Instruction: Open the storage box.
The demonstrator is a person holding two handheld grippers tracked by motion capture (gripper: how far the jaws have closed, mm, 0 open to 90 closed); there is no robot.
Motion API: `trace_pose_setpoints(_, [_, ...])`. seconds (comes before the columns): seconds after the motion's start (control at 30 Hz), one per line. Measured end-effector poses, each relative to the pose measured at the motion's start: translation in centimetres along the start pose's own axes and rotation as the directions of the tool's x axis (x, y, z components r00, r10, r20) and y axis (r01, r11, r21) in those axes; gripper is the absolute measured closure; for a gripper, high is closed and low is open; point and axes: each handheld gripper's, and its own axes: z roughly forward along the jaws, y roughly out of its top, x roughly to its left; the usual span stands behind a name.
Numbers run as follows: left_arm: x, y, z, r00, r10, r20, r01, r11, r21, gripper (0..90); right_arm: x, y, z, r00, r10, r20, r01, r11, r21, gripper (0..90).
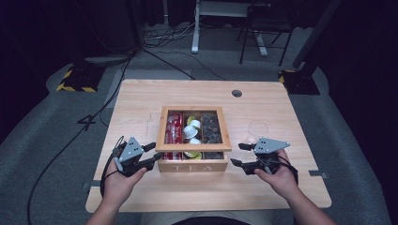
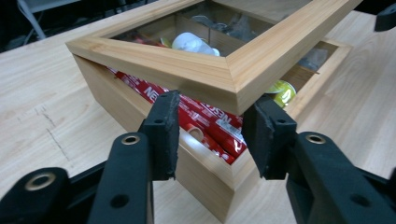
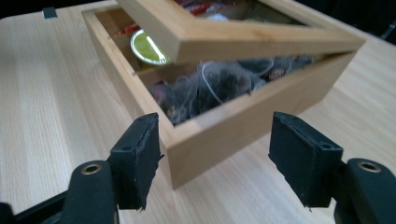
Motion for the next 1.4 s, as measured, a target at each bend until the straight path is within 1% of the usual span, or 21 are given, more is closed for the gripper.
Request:
trace_pose_setpoints(0.1, [0.0,0.1,-0.1,1.0000,0.001,-0.002,-0.001,1.0000,0.000,55.9,0.1,0.9,0.1,0.9995,-0.027,0.014,0.027,0.999,-0.016,34.7])
trace_pose_setpoints(0.2, [-0.1,0.1,-0.1,1.0000,0.001,-0.001,-0.001,1.0000,0.007,55.8,0.2,1.7,0.3,0.9975,-0.066,0.027,0.067,0.998,-0.020,33.4])
trace_pose_setpoints(0.27, [-0.1,0.1,-0.2,1.0000,0.003,-0.002,-0.002,1.0000,0.009,55.9,0.2,2.4,0.5,0.9946,-0.096,0.038,0.097,0.995,-0.027,32.5])
trace_pose_setpoints(0.33, [-0.1,0.2,-0.2,1.0000,-0.004,0.000,0.004,1.0000,0.007,55.8,0.2,3.0,0.7,0.9924,-0.118,0.036,0.119,0.992,-0.035,34.3])
trace_pose_setpoints(0.4, [-0.1,0.5,-0.3,1.0000,-0.001,-0.002,0.001,1.0000,0.003,55.8,0.2,3.5,0.9,0.9874,-0.154,0.036,0.155,0.988,-0.025,35.5])
trace_pose_setpoints(0.47, [-0.1,0.8,-0.5,1.0000,-0.002,-0.005,0.002,1.0000,-0.008,55.7,0.3,4.0,0.9,0.9816,-0.187,0.037,0.188,0.982,-0.028,38.9])
trace_pose_setpoints(0.53, [0.0,1.1,-0.5,0.9999,-0.010,-0.003,0.010,0.9998,-0.017,54.6,0.4,4.4,0.8,0.9792,-0.202,0.024,0.202,0.978,-0.041,44.1])
trace_pose_setpoints(0.57, [0.1,1.3,-0.5,0.9999,-0.011,-0.004,0.011,0.9997,-0.022,53.3,0.4,4.5,0.7,0.9779,-0.207,0.028,0.209,0.977,-0.044,44.5])
trace_pose_setpoints(0.67, [0.1,1.9,-0.5,0.9999,-0.010,-0.009,0.010,0.9996,-0.027,49.7,0.3,5.2,0.6,0.9693,-0.243,0.038,0.244,0.969,-0.038,45.5])
trace_pose_setpoints(0.77, [0.1,2.4,-0.6,0.9998,-0.018,-0.012,0.017,0.9986,-0.049,47.4,0.1,5.8,0.4,0.9690,-0.245,0.033,0.246,0.968,-0.038,46.3])
trace_pose_setpoints(0.9, [0.5,3.3,-0.6,0.9996,-0.022,-0.014,0.021,0.9972,-0.072,46.8,-0.5,6.8,0.1,0.9690,-0.246,0.024,0.247,0.968,-0.047,47.4])
trace_pose_setpoints(0.97, [0.8,4.0,-0.6,0.9996,-0.018,-0.022,0.016,0.9964,-0.083,46.7,-0.9,7.3,-0.1,0.9715,-0.236,0.019,0.237,0.970,-0.058,48.0])
trace_pose_setpoints(1.03, [1.0,4.6,-0.5,0.9995,-0.011,-0.030,0.008,0.9952,-0.098,46.0,-1.5,7.9,-0.2,0.9759,-0.218,0.014,0.218,0.973,-0.073,48.9])
trace_pose_setpoints(1.13, [1.5,5.7,-0.5,0.9994,-0.009,-0.035,0.005,0.9932,-0.116,44.3,-2.3,8.9,-0.4,0.9784,-0.206,0.010,0.206,0.975,-0.084,50.4])
trace_pose_setpoints(1.17, [1.7,6.2,-0.4,0.9992,-0.001,-0.039,-0.004,0.9926,-0.122,43.8,-2.5,9.2,-0.4,0.9789,-0.204,0.008,0.204,0.975,-0.087,50.7])
trace_pose_setpoints(1.2, [2.0,6.6,-0.3,0.9987,0.015,-0.049,-0.021,0.9924,-0.122,42.4,-2.9,9.6,-0.4,0.9797,-0.200,0.006,0.200,0.975,-0.094,51.4])
trace_pose_setpoints(1.27, [2.5,7.3,-0.2,0.9970,0.028,-0.072,-0.036,0.9928,-0.114,40.4,-3.3,10.2,-0.4,0.9806,-0.196,0.005,0.196,0.975,-0.103,52.9])
trace_pose_setpoints(1.3, [2.8,7.6,-0.2,0.9964,0.025,-0.081,-0.034,0.9935,-0.108,39.6,-3.5,10.5,-0.4,0.9812,-0.193,0.004,0.192,0.976,-0.106,53.3])
trace_pose_setpoints(1.4, [3.4,8.0,-0.2,0.9971,-0.005,-0.076,-0.004,0.9923,-0.124,38.2,-4.3,11.5,-0.2,0.9837,-0.180,0.000,0.179,0.977,-0.115,55.2])
